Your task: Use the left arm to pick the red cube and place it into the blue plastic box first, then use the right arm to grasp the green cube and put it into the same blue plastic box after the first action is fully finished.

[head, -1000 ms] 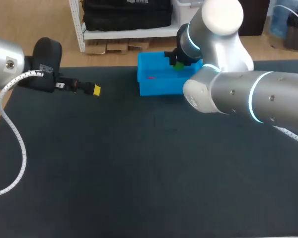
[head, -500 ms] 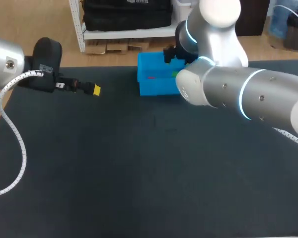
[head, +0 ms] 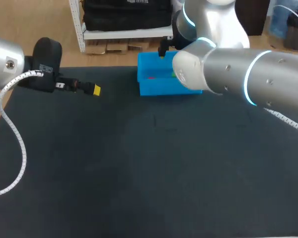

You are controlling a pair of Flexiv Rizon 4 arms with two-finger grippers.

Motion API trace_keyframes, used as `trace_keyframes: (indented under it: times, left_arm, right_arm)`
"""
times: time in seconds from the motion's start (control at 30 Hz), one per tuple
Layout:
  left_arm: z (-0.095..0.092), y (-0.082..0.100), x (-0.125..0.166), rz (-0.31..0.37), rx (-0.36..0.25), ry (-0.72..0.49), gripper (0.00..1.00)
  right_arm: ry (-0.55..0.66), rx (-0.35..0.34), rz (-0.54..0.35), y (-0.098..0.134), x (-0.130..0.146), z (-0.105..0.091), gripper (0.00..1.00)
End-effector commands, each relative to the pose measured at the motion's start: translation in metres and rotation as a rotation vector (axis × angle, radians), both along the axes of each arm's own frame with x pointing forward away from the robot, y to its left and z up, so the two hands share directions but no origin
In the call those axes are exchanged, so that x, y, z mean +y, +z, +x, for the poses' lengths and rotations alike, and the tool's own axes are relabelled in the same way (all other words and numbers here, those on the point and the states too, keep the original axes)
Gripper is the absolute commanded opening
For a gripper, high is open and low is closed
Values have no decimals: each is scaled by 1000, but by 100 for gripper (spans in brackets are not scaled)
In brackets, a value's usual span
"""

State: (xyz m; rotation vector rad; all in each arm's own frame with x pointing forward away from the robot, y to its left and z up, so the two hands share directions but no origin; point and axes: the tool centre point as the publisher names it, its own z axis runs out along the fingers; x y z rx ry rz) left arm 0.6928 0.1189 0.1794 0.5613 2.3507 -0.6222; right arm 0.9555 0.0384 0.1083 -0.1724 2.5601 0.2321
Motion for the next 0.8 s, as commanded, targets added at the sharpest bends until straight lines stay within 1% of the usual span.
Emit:
trace_keyframes:
  times: [0.03, 0.13, 0.3, 0.5, 0.67, 0.8]
  left_arm:
    - [0, -1, 2, -7, -4, -5, 100]
    - [0, -1, 2, -7, -4, -5, 100]
    - [0, -1, 2, -7, -4, -5, 100]
    - [0, -1, 2, -7, -4, -5, 100]
    - [0, -1, 2, -7, -4, -5, 100]
    - [0, -1, 2, -7, -4, -5, 100]
  right_arm:
    - [24, -3, 13, 33, -16, -43, 100]
    - [44, -3, 19, 43, -21, -58, 100]
    - [68, -28, 24, 56, -32, -83, 100]
    - [71, -42, 37, 61, -49, -112, 100]
    - [84, -26, 35, 61, -59, -135, 100]
    - [94, -14, 19, 63, -65, -148, 100]
